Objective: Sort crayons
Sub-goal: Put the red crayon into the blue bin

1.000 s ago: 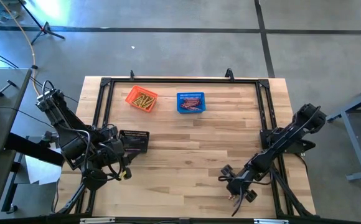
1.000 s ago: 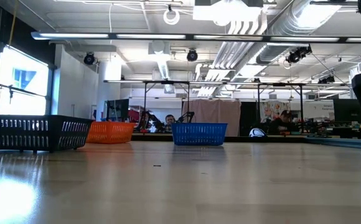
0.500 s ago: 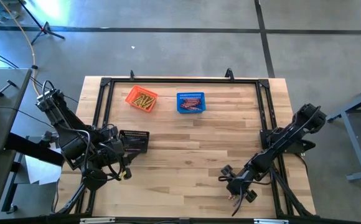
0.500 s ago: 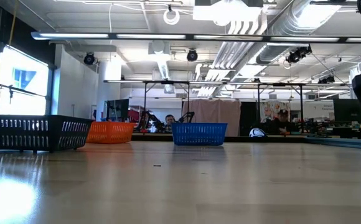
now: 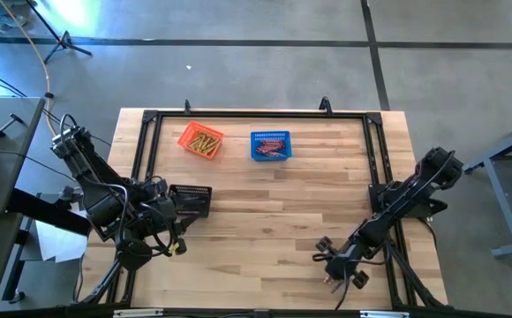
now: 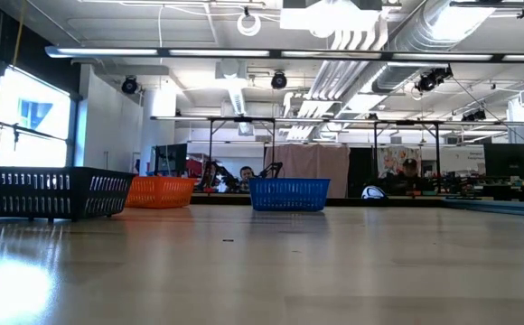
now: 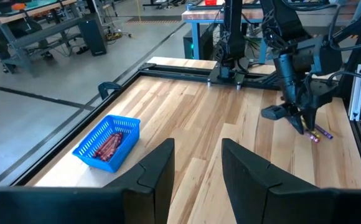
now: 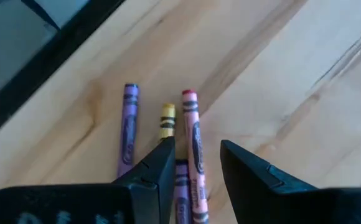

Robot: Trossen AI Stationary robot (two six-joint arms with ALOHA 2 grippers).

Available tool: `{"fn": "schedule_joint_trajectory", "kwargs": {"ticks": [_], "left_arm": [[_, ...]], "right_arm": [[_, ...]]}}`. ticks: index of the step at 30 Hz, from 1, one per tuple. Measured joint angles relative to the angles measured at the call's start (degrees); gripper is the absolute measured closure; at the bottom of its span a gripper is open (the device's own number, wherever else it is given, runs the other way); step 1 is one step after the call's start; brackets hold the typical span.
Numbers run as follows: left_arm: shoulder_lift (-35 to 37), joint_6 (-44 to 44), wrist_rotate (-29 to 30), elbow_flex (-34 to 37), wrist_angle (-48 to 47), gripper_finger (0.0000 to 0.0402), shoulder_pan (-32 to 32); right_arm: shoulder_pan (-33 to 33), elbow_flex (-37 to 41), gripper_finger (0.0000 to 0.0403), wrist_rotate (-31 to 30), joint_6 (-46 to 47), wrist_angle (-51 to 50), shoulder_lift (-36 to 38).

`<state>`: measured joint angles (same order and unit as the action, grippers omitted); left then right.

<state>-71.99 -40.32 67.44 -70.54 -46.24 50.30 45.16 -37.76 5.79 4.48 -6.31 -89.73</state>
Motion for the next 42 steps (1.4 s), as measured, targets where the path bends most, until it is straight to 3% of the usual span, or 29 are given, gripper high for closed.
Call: {"fn": "schedule_joint_trajectory", "kwargs": {"ticks": [10,27,32,37,42], "left_arm": [[0.00,0.01,0.00,0.00,-0.04,0.0284,-0.02],[-0.02,0.00,0.00,0.00,-0.07,0.0284,-0.01],[-0.02,0.00,0.00,0.00,-0.07,0.0284,-0.02],[-0.02,0.00,0.00,0.00,-0.07,0.0284,-0.02],[-0.02,0.00,0.02,0.00,-0.09,0.0284,0.00]], "right_arm": [[-0.10,0.02,0.0297,-6.35,-1.08,-2.05,-0.06],[-1.75,-0.09,0.0392,-5.60,0.79,4.08,-5.66],[-2.46,-0.06,0.0392,-5.51,1.04,4.79,-5.74],[-3.72,0.07,0.0398,-5.29,-0.60,4.25,-3.34],[-7.25,0.29,0.0398,-5.82,-3.31,-0.85,3.66]]}}
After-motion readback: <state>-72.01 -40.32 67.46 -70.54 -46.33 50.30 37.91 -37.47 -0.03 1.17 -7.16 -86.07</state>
